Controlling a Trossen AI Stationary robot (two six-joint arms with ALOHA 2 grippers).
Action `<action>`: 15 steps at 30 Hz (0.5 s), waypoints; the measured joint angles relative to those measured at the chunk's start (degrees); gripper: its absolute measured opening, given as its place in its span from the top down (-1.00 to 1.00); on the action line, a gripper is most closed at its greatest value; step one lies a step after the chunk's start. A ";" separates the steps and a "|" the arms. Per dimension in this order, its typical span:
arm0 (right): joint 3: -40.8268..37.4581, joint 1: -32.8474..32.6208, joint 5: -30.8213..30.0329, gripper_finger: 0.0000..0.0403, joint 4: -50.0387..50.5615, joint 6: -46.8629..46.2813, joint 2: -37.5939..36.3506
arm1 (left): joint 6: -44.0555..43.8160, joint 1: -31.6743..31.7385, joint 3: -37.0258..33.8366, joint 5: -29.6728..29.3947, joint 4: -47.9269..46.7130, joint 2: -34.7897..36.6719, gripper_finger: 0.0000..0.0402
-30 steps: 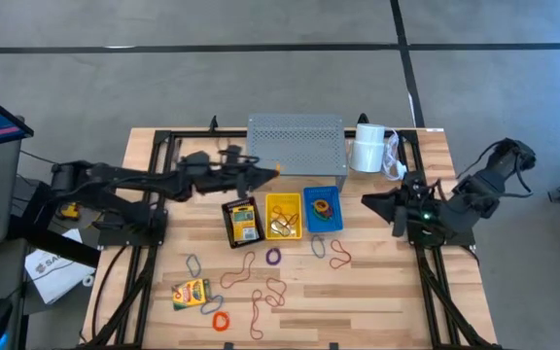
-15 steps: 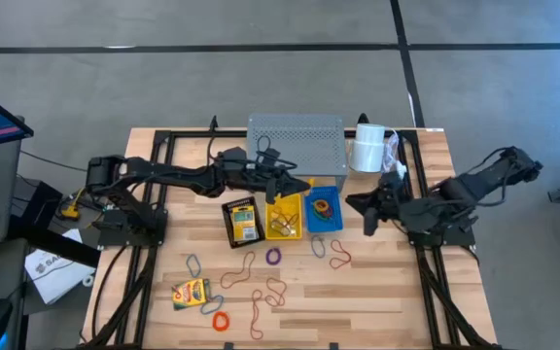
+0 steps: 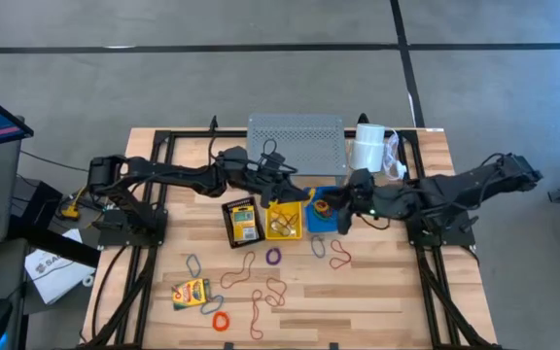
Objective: Pick & Place Office Desk Supplies
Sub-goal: Put the yellow spring keychain into the blue basket
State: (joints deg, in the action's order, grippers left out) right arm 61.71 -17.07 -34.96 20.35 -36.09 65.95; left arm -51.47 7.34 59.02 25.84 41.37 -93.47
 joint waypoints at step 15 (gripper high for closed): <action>0.00 3.58 8.23 -0.17 -8.96 2.34 3.69 | 0.05 -1.06 0.06 6.14 -1.35 3.72 0.99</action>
State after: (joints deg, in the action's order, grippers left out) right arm 61.71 -13.49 -26.73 11.39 -33.74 69.64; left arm -51.42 6.29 59.08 31.97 40.02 -89.74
